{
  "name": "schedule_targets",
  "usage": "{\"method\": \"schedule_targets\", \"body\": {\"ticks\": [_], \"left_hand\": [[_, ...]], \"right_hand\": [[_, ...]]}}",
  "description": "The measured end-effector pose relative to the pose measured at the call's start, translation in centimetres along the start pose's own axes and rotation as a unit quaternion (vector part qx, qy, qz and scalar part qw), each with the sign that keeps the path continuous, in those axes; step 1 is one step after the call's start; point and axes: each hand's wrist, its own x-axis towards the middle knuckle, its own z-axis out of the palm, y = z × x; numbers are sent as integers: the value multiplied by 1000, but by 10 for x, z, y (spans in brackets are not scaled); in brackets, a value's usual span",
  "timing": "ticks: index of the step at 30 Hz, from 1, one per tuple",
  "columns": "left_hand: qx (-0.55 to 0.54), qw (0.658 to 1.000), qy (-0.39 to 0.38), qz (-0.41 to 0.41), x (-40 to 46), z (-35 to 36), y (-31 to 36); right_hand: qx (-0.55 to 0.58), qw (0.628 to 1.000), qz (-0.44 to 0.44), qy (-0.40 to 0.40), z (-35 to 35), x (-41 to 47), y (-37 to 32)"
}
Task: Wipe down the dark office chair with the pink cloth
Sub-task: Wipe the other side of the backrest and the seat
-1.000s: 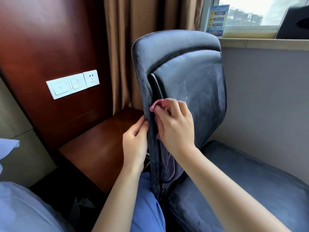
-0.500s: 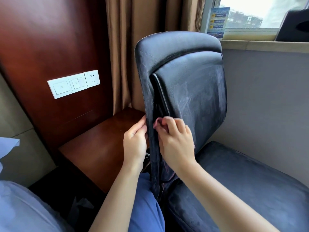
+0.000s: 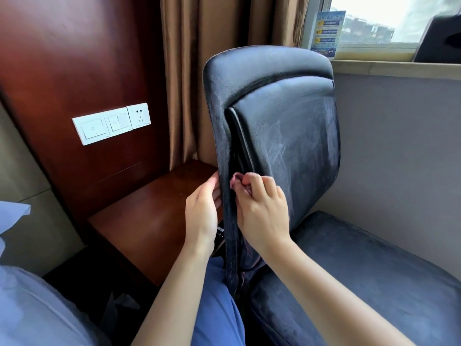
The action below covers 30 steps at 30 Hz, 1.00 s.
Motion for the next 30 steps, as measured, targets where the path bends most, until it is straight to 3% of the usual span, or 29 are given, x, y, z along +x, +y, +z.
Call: {"method": "schedule_targets", "body": {"ticks": [7, 16, 23, 30], "left_hand": [[16, 1000, 2, 4, -4, -2, -3], [16, 1000, -14, -9, -9, -1, -2], [52, 999, -3, -4, -9, -4, -7], [36, 999, -6, -16, -8, -3, -2]], "right_hand": [[17, 999, 49, 14, -10, 37, -7], [3, 1000, 3, -21, -1, -10, 2], [33, 999, 29, 27, -23, 56, 0], [-33, 999, -10, -23, 6, -28, -1]]}}
